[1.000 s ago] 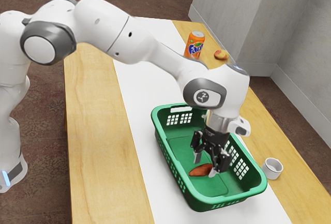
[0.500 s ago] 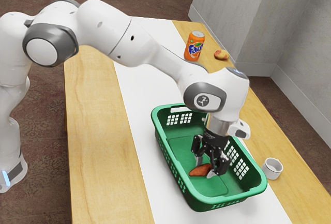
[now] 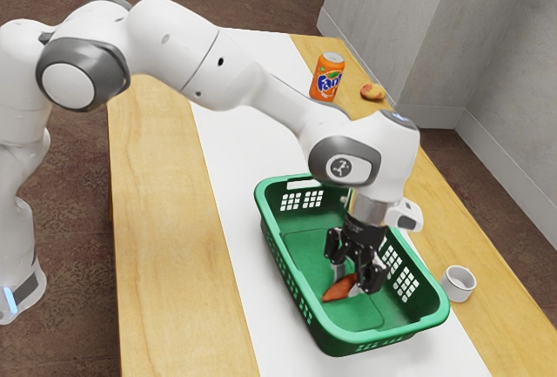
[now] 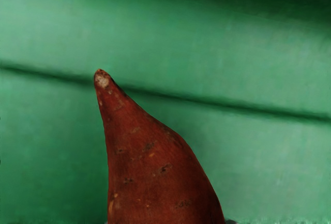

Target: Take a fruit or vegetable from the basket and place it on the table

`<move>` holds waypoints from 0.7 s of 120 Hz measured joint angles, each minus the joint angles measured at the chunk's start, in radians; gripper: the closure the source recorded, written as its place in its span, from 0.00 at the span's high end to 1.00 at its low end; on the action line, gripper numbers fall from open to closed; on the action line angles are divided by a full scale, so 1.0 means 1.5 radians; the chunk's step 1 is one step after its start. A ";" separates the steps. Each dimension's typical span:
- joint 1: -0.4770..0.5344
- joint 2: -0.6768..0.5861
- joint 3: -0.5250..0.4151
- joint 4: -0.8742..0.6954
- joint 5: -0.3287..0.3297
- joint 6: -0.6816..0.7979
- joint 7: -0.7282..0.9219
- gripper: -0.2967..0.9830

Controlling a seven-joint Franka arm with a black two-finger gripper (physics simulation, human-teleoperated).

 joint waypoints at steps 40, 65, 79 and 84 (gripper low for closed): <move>0.000 -0.079 -0.001 0.004 0.010 -0.001 -0.027 0.35; -0.110 -0.124 -0.013 0.165 0.026 -0.001 -0.050 0.34; -0.198 -0.094 -0.028 0.247 0.028 0.007 -0.076 0.36; -0.210 -0.082 -0.029 0.256 0.028 0.012 -0.084 0.35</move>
